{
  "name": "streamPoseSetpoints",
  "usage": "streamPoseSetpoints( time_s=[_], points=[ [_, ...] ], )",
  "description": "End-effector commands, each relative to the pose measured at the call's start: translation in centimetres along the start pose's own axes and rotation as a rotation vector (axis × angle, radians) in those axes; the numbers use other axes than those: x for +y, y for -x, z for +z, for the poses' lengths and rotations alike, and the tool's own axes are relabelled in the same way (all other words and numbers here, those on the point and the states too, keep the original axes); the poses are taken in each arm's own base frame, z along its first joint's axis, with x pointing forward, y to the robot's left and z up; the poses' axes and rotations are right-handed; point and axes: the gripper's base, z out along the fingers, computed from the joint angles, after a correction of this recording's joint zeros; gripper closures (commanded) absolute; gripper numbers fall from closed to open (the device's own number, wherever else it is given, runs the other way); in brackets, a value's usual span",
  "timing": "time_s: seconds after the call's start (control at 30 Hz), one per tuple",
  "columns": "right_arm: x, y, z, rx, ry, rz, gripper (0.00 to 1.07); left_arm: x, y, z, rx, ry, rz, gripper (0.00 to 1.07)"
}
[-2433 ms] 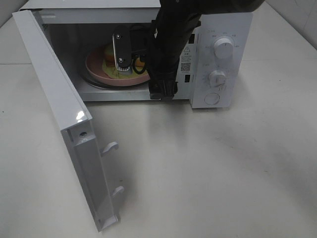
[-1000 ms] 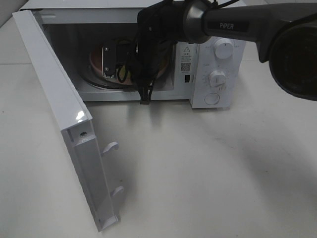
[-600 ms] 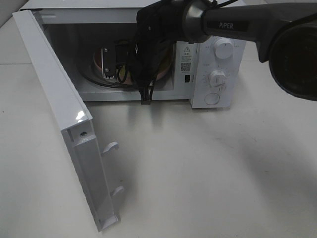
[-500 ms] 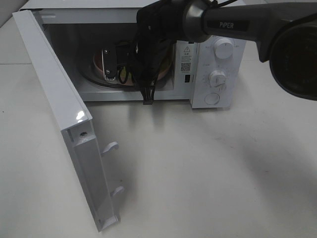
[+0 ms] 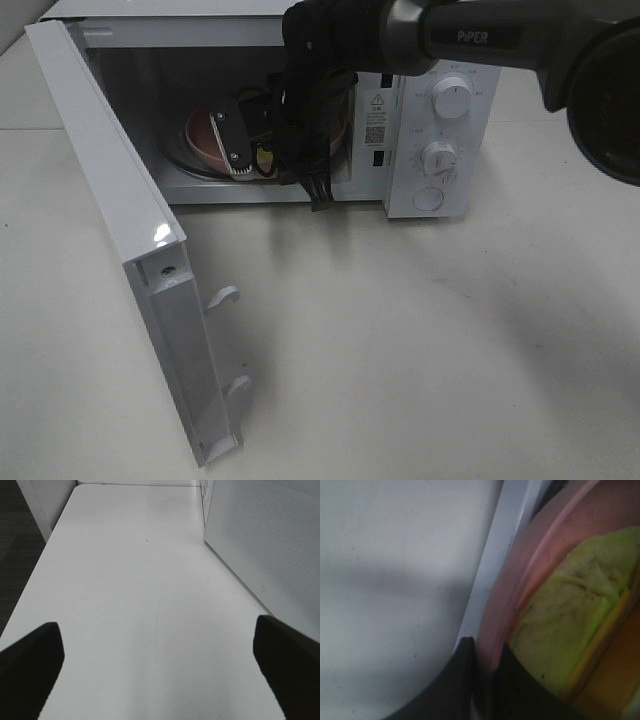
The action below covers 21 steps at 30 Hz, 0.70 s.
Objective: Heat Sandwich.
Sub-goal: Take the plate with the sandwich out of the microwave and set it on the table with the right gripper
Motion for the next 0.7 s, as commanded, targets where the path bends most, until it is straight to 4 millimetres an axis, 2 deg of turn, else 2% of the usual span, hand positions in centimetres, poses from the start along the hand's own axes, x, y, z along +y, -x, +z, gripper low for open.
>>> streamPoseSetpoints(
  time_s=[0.03, 0.23, 0.43, 0.7],
  points=[
    [0.0, -0.1, -1.5, -0.014, 0.005, -0.053, 1.07, 0.0, -0.2, -0.3, -0.034, 0.002, 0.000, 0.09],
    [0.3, -0.1, -2.8, -0.033, -0.013, -0.097, 1.07, 0.0, -0.2, -0.3, -0.034, 0.002, 0.000, 0.09],
    [1.4, 0.7, -3.9, -0.068, -0.003, -0.183, 1.07, 0.0, -0.2, -0.3, -0.034, 0.002, 0.000, 0.09],
    [2.1, 1.0, -5.3, -0.083, -0.023, -0.210, 1.07, 0.0, -0.2, -0.3, -0.034, 0.002, 0.000, 0.09]
  ],
)
